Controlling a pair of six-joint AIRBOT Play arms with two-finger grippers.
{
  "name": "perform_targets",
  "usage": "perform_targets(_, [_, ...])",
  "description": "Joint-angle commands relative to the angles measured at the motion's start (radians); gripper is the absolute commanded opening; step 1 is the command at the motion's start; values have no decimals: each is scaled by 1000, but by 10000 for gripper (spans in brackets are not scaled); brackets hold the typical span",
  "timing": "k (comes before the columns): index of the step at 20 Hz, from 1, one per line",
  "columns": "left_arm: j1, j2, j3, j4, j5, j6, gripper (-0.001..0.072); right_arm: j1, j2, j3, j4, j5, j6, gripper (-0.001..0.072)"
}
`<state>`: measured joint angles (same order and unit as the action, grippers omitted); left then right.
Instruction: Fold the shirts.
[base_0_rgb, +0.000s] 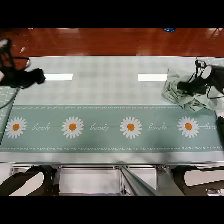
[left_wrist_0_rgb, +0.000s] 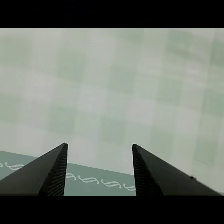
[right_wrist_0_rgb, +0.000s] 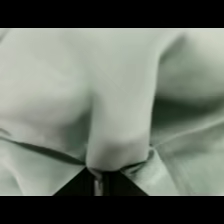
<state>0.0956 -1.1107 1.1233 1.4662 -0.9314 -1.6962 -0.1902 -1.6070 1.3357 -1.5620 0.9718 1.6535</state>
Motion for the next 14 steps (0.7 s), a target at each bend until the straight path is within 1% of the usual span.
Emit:
perform_targets(1, [103,61,96,11,-95,8,503,1,85,172,154,67,-105,23])
perform_targets(3, [138,150,40,-11,-143,8,504,1,155,270,242,68,-133,23])
perform_targets(4, [134,204,-29,-22,-149,7,504,1,195,319,287,67,-146,23])
perform_targets(5, [126,264,-119,-54,-127,8,503,3,231,369,325,67,-153,22])
perform_targets(7, [111,369,-272,-108,-73,8,503,33,289,468,329,68,-155,22])
perform_targets(9, [110,432,-364,-167,-53,8,504,92,324,596,323,69,-158,22])
perform_targets(12, [109,454,-404,-192,-54,8,503,195,335,767,310,69,-158,22])
perform_targets(14, [110,454,-404,-192,-45,8,503,279,364,799,303,34,-159,22])
